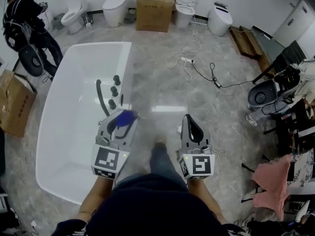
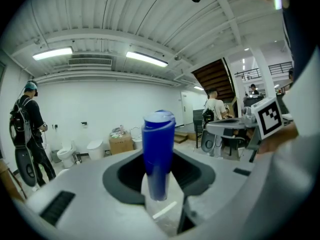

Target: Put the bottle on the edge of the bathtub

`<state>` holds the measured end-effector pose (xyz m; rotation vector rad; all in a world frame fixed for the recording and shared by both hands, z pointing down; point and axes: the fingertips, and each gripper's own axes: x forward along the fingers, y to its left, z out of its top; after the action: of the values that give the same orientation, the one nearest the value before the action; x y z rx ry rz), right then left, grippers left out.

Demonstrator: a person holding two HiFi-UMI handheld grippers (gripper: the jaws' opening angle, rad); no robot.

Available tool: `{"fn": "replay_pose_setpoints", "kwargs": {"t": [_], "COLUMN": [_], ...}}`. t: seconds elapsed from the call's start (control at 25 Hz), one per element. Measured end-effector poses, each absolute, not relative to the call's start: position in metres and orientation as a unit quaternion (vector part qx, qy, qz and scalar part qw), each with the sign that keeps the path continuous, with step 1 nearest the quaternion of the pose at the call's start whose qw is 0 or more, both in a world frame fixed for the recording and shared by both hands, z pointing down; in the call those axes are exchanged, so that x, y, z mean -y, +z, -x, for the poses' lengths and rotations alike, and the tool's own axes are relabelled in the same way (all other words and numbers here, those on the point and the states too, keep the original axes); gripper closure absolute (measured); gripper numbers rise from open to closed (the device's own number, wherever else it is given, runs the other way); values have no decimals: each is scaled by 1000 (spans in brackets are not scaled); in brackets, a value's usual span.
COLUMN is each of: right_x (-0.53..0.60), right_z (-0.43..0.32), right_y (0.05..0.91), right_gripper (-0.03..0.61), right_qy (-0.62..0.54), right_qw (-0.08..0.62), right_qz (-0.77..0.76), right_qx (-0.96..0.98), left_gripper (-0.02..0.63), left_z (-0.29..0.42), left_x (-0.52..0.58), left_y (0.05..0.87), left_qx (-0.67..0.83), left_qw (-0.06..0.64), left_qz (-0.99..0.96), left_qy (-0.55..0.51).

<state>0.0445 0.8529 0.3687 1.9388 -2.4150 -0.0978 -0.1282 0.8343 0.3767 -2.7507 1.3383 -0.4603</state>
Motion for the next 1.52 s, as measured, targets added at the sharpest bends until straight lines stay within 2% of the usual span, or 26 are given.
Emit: {"fn": "replay_pose_setpoints", "kwargs": {"t": [0.32, 0.72, 1.16, 1.52], "right_x": [-711, -567, -513, -472], "right_z": [-82, -129, -148, -156], "right_y": [351, 346, 369, 385], "right_gripper": [561, 561, 561, 561], "right_qy": [-46, -37, -11, -14], "right_qw": [19, 26, 22, 21], "right_qz": [-595, -558, -553, -573], "right_qx": [802, 828, 833, 819], "left_gripper": [463, 463, 463, 463], "left_z": [90, 49, 33, 37], "left_x": [-706, -579, -531, -477], "left_y": [363, 356, 379, 391], "left_qx": [-462, -504, -518, -516], "left_qw": [30, -9, -26, -13], "left_qz": [875, 853, 841, 845], "left_qy": [-139, -135, -154, -142]}}
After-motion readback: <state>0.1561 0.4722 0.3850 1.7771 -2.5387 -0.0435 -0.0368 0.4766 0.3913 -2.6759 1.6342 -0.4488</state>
